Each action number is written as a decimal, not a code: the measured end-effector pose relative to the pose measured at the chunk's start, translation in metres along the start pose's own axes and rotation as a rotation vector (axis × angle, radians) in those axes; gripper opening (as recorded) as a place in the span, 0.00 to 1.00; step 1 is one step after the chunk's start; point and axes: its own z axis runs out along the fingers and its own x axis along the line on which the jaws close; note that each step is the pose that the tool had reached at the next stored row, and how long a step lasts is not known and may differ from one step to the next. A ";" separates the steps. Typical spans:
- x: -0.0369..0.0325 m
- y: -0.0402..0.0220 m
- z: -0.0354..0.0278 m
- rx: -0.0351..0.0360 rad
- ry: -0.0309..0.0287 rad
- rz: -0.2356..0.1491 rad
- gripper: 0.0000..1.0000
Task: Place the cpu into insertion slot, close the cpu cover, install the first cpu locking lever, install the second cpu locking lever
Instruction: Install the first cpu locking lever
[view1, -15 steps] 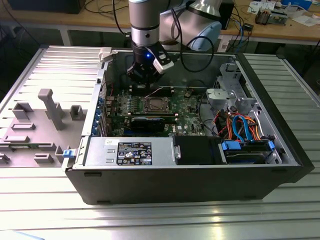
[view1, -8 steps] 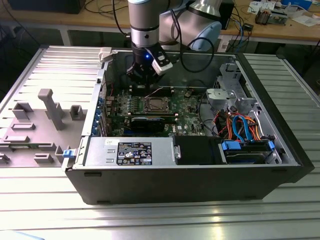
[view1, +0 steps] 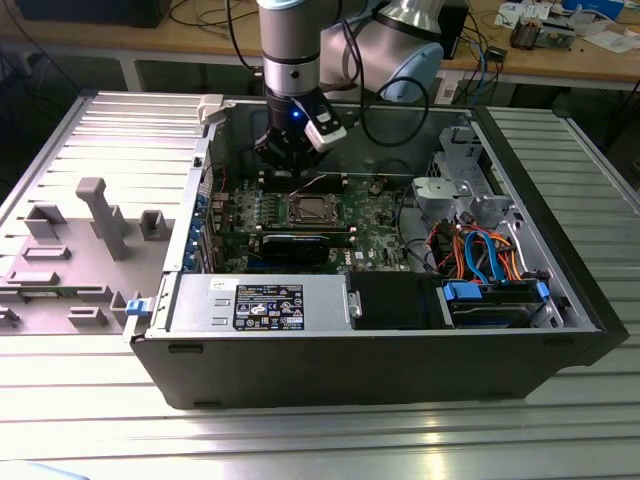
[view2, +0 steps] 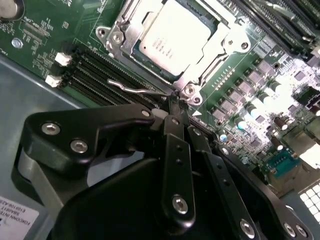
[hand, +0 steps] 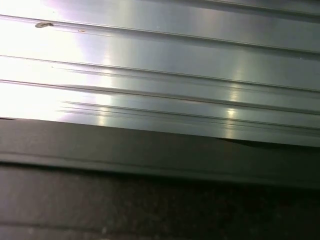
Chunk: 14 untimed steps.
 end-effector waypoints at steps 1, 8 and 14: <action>-0.0001 0.0000 0.0004 0.0000 0.0002 0.000 0.11; -0.0056 -0.0005 0.0050 -0.0003 0.0042 0.000 0.11; -0.0120 -0.0011 0.0088 -0.0007 0.0082 0.000 0.11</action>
